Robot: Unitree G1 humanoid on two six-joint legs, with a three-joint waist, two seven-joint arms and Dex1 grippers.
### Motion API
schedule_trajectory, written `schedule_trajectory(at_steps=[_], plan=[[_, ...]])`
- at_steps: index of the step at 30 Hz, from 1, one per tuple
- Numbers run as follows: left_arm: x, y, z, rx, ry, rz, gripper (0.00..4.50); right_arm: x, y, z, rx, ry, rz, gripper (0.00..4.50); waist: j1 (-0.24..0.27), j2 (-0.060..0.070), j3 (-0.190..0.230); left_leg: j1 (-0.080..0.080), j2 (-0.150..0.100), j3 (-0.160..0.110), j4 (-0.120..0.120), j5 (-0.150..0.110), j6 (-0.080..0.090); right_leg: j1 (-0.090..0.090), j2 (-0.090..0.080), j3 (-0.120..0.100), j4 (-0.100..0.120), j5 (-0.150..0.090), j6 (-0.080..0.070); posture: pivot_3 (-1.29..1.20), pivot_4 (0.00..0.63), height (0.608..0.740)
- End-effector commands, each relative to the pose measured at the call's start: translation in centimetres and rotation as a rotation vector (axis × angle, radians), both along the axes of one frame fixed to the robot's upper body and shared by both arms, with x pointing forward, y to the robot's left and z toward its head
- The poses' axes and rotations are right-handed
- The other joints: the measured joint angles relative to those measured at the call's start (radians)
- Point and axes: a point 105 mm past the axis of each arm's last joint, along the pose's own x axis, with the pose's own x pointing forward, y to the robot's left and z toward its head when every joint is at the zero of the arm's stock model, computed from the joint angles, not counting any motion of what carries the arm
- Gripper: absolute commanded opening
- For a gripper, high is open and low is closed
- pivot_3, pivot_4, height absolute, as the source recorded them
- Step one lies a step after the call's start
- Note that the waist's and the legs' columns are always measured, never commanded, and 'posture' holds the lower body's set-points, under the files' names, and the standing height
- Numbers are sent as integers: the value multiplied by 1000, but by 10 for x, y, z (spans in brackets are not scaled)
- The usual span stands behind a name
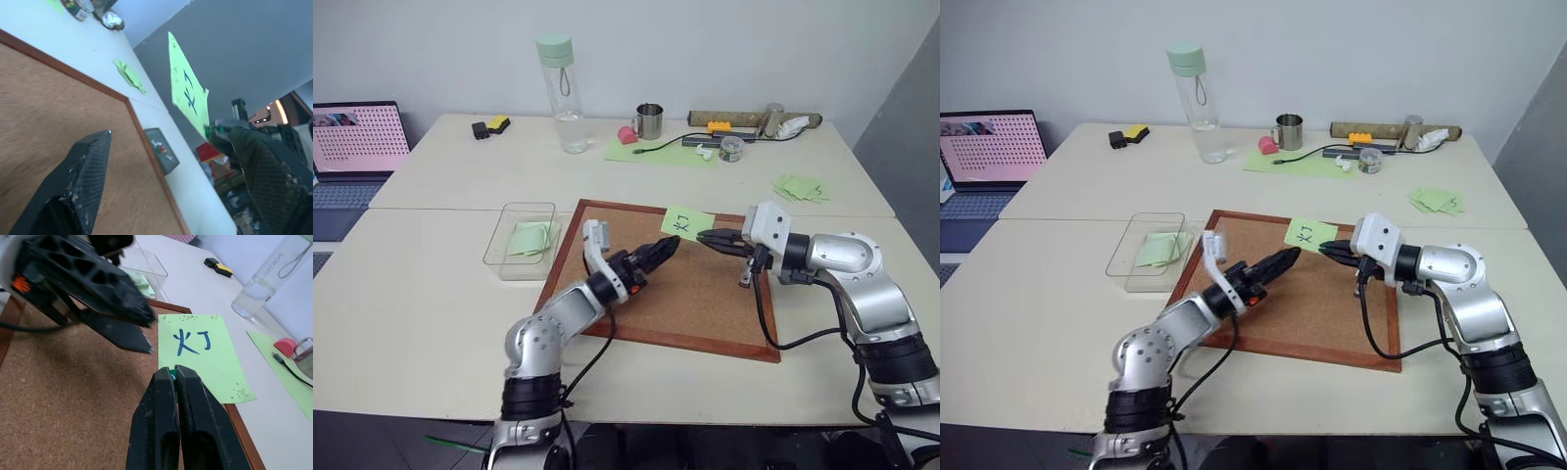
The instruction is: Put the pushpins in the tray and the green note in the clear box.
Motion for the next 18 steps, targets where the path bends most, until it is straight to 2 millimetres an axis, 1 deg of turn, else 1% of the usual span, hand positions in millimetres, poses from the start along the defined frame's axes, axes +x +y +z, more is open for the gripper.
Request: schedule_trajectory(at_steps=[1, 3, 6, 18], plan=[[6, -12, 15, -8, -54, -9, 4023, -7, 5, 8, -11, -37, 30, 0, 0, 0, 0, 0, 0, 0, 0, 0, 0, 0, 0, 0, 0, 0, 0, 0, 150, 740], [9, -14, 19, -22, -62, -11, 4023, -8, 6, 7, -12, -35, 33, 0, 0, 0, 0, 0, 0, 0, 0, 0, 0, 0, 0, 0, 0, 0, 0, 0, 150, 740], [11, -16, 21, -37, -65, -11, 3612, -9, 7, 6, -12, -33, 36, 0, 0, 0, 0, 0, 0, 0, 0, 0, -1, 0, 0, 0, 0, 0, 0, 0, 150, 740], [4, -16, 22, -30, -95, -39, 1313, -10, 7, 3, -16, -27, 38, 0, 0, 0, 0, 0, 0, 0, 0, 1, -1, 0, 0, 0, 0, 0, 0, 0, 150, 740]])
